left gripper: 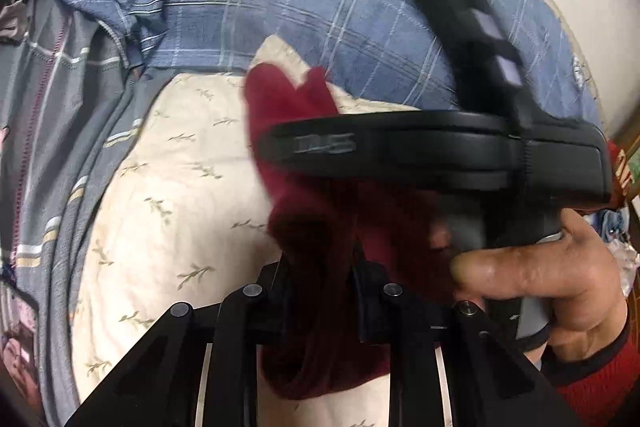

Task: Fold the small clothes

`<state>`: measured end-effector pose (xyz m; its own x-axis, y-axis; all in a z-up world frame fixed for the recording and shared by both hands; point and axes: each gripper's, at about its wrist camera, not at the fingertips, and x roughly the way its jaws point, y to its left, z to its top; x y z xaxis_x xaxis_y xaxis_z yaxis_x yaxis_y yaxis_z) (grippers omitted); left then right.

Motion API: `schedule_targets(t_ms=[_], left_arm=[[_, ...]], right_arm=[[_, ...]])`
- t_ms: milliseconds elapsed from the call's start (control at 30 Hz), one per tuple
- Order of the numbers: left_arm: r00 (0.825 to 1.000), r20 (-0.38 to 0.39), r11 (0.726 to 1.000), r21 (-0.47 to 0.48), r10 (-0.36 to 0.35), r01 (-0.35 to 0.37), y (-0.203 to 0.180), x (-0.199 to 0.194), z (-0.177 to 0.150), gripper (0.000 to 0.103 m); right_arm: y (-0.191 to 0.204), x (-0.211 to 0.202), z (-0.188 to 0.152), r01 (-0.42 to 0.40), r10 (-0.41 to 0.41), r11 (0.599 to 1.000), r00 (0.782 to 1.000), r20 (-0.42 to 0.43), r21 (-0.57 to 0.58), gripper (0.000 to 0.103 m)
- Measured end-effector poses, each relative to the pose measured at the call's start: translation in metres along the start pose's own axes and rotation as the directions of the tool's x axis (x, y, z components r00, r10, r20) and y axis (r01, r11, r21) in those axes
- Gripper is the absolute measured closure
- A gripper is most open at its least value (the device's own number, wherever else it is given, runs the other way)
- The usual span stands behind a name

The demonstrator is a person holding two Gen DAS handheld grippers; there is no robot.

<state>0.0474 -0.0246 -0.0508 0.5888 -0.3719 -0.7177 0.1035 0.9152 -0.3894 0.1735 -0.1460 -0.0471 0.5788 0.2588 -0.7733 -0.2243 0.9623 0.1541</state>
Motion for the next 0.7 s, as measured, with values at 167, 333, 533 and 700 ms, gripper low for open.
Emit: schedule_targets(t_ms=[167, 333, 533, 700], left_arm=[[0.999, 0.024, 0.999, 0.014, 0.041, -0.042, -0.008, -0.009, -0.003, 0.038], [1.000, -0.016, 0.999, 0.036, -0.005, 0.005, -0.019, -0.004, -0.006, 0.074], [0.999, -0.007, 0.997, 0.060, -0.040, 0.041, -0.034, -0.008, 0.000, 0.083], [0.999, 0.008, 0.993, 0.109, -0.050, 0.049, -0.062, -0.016, 0.007, 0.083]], right_arm=[[-0.031, -0.026, -0.007, -0.100, 0.092, 0.992, 0.991, 0.098, 0.078, 0.080], [-0.046, -0.039, -0.007, -0.158, 0.142, 0.981, 0.980, 0.137, 0.116, 0.081], [-0.055, -0.055, -0.014, -0.176, 0.156, 0.977, 0.974, 0.165, 0.117, 0.083], [-0.073, -0.082, -0.018, -0.161, 0.136, 0.980, 0.971, 0.197, 0.119, 0.083]])
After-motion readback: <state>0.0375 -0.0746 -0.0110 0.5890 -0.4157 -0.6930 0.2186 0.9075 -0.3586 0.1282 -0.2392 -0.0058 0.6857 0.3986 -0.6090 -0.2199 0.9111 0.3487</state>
